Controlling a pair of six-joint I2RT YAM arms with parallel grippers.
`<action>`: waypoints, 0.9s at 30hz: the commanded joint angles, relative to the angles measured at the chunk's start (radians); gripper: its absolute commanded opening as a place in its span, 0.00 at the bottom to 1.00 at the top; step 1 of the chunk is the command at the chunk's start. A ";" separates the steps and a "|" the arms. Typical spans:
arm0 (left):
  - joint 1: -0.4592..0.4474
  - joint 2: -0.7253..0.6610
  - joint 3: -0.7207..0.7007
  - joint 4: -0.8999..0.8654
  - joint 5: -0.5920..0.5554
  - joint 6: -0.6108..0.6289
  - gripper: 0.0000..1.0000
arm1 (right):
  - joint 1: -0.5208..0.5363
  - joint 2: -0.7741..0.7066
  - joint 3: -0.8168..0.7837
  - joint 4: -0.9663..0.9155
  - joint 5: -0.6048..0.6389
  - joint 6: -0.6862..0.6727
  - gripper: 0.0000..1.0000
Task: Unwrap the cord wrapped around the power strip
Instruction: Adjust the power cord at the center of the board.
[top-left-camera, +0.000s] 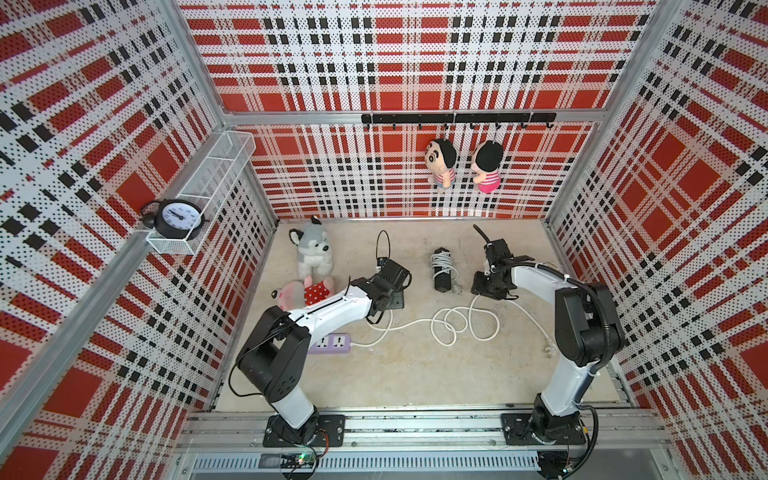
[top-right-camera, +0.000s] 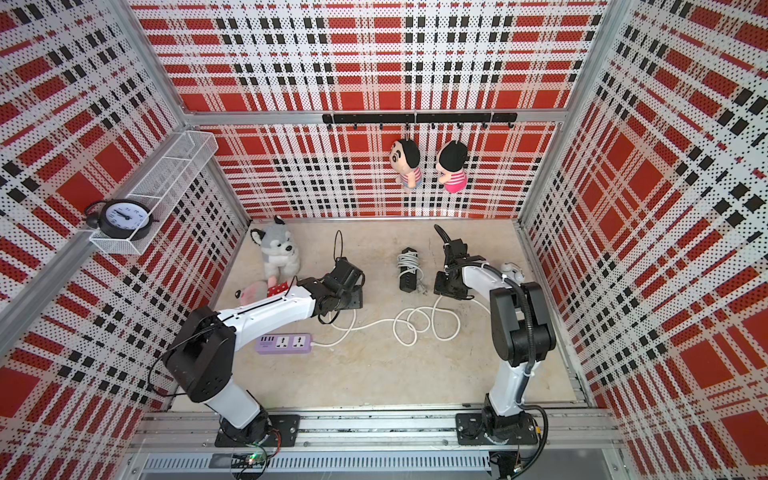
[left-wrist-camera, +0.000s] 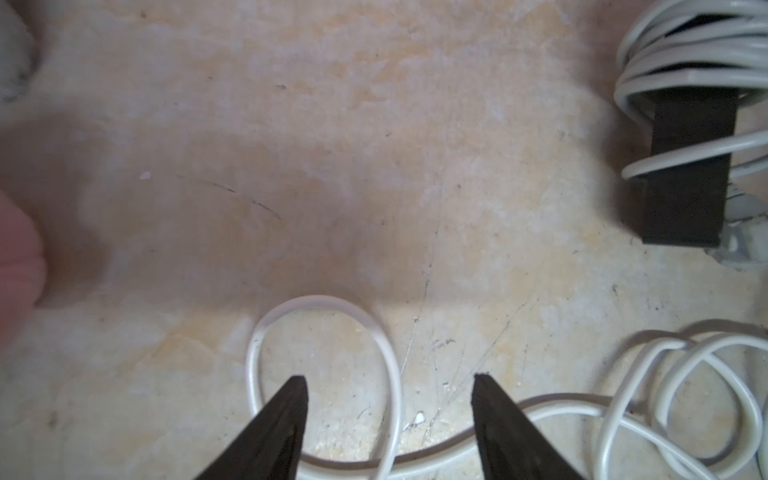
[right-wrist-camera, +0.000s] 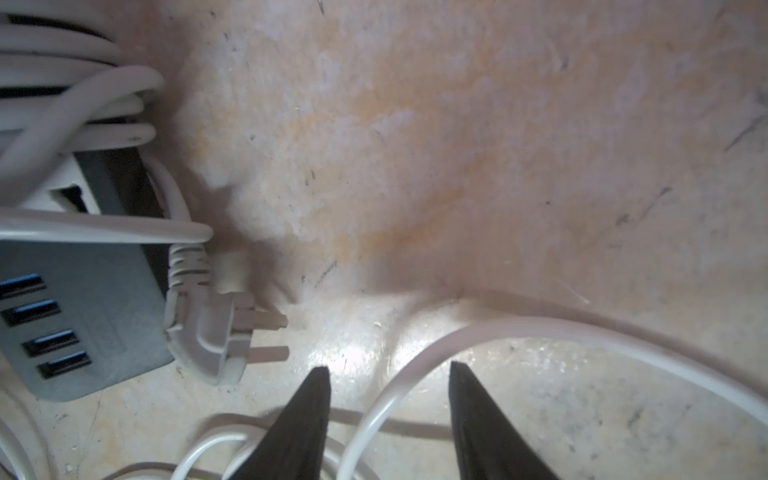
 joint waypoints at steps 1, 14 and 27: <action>-0.005 0.022 -0.021 0.099 0.061 0.000 0.65 | 0.008 0.017 0.000 0.005 0.020 0.029 0.43; 0.040 0.013 -0.193 0.183 0.091 -0.022 0.63 | -0.082 -0.027 -0.073 0.012 0.074 0.015 0.07; 0.097 -0.046 -0.295 0.177 0.066 -0.016 0.62 | -0.180 -0.096 -0.173 0.039 0.067 0.016 0.04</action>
